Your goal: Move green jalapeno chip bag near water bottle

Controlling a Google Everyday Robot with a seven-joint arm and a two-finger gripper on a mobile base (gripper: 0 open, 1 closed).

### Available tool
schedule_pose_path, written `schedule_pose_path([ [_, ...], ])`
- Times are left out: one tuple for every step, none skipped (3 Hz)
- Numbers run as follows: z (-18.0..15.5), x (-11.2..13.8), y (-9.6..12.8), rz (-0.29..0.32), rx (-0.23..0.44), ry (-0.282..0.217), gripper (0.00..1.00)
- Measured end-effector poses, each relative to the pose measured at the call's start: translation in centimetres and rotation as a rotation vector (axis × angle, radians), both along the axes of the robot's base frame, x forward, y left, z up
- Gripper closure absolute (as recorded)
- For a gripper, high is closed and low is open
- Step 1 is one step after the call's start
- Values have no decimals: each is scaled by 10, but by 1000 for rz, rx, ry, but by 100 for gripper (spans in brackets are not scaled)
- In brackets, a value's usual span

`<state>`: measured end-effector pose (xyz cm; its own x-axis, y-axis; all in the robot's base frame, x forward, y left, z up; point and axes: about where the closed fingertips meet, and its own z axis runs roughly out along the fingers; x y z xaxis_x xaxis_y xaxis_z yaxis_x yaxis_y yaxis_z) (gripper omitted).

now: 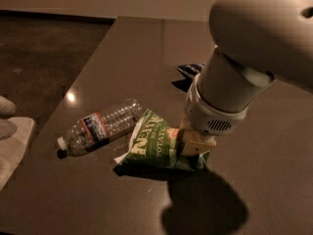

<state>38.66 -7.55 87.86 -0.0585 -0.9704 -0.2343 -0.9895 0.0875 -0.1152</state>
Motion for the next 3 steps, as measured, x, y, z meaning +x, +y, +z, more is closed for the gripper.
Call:
schedule_pose_path([
  [-2, 2, 4, -34, 10, 4, 12],
  [-1, 1, 5, -33, 9, 1, 0],
  [-1, 1, 5, -32, 9, 1, 0],
])
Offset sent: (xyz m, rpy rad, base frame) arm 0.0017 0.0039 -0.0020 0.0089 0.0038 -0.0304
